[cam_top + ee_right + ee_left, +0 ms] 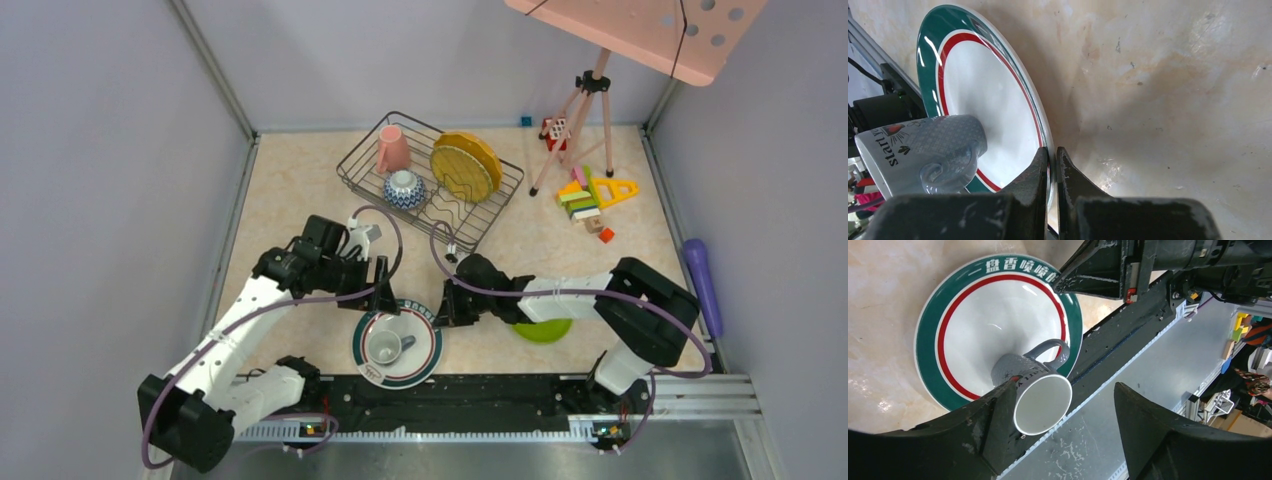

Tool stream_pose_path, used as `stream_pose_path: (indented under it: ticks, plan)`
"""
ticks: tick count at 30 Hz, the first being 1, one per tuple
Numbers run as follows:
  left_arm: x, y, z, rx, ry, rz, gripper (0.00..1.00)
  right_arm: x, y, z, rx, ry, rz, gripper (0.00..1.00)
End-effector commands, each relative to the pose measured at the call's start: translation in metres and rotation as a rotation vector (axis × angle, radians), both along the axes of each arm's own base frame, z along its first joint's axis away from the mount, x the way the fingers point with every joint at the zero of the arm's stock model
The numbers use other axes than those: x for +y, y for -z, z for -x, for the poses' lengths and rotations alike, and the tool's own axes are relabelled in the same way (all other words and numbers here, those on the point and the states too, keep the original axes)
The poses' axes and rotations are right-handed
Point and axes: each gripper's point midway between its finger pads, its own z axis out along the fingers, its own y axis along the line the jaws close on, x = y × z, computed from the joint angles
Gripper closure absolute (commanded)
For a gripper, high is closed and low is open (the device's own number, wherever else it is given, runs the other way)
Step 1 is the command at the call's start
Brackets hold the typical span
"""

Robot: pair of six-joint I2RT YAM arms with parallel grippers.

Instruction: Load the mixed dishes into the dish rack

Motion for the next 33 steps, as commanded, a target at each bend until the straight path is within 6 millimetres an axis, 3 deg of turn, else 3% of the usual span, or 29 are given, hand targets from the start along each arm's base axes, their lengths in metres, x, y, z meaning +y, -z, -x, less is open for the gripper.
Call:
stream_pose_path:
  ticks: [1,9,19,28,33]
  plan:
    - [-0.004,0.007,-0.001,-0.032,0.046,0.010,0.26,0.001,-0.008,-0.028,-0.062,0.078,0.015,1.00]
    - [-0.005,0.026,0.006,-0.028,0.079,-0.079,0.39,-0.003,-0.008,-0.034,-0.071,0.097,0.030,1.00]
    - [0.009,0.028,-0.013,-0.064,-0.036,-0.191,0.40,-0.023,-0.012,-0.046,-0.086,0.141,0.048,1.00]
    - [0.001,0.042,-0.016,-0.024,-0.014,-0.210,0.50,-0.040,-0.015,-0.051,-0.095,0.176,0.051,1.00]
    - [-0.007,0.051,-0.017,-0.022,0.014,-0.238,0.50,-0.044,-0.015,-0.054,-0.096,0.186,0.056,1.00]
